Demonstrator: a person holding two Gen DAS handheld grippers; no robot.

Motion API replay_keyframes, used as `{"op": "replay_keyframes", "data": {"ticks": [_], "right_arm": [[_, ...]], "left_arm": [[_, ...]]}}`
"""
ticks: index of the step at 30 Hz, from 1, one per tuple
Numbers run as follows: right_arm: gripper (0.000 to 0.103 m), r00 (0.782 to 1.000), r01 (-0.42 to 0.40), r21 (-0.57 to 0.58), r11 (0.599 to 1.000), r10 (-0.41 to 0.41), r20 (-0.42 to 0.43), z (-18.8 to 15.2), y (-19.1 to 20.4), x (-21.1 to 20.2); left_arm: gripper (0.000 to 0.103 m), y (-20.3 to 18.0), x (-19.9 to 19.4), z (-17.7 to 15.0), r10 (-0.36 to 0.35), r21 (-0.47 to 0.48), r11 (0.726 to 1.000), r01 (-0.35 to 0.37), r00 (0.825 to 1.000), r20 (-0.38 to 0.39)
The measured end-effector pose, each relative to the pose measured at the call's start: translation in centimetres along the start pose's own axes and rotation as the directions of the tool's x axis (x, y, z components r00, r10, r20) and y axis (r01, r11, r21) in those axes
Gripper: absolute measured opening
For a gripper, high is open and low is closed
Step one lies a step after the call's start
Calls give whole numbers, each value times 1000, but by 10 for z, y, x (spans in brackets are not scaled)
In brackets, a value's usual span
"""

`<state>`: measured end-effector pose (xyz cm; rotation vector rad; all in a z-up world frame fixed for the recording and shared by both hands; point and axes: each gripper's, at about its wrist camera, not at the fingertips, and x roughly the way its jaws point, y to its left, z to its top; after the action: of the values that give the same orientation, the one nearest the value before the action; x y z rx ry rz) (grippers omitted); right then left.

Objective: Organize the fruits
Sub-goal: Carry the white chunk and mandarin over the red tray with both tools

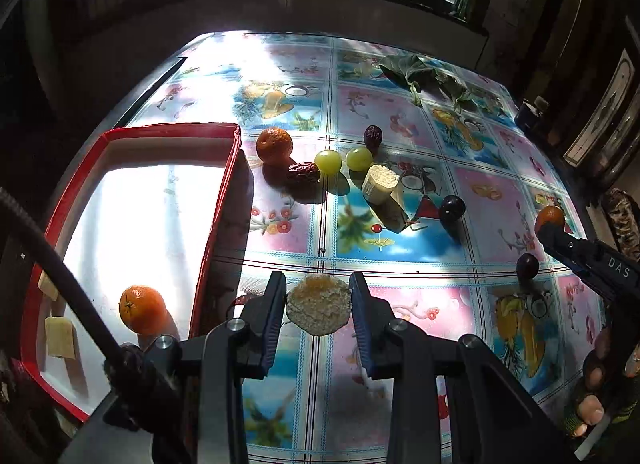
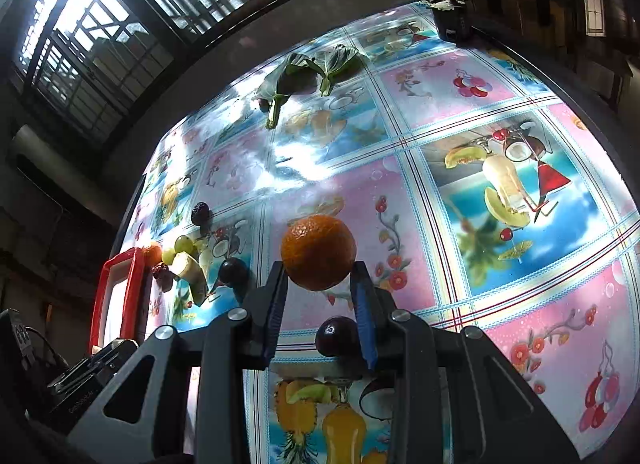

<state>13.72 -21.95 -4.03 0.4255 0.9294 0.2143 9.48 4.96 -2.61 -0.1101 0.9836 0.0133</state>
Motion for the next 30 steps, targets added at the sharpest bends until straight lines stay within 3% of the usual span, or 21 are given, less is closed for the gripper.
{"op": "replay_keyframes", "data": {"ticks": [9,16,30], "right_arm": [[34,992,-118,-146,982,110,-64,-57,69,-10],[34,985,-146,-205,968,123,-121,-83,99,2],[34,980,-153,-253,955,113,-164,-99,128,13]], "left_arm": [[32,32,-20,-17,113,-46,993,-112,993,25],[32,56,-25,-23,217,-82,974,-213,975,39],[32,90,-29,-28,254,-132,960,-247,967,37]]}}
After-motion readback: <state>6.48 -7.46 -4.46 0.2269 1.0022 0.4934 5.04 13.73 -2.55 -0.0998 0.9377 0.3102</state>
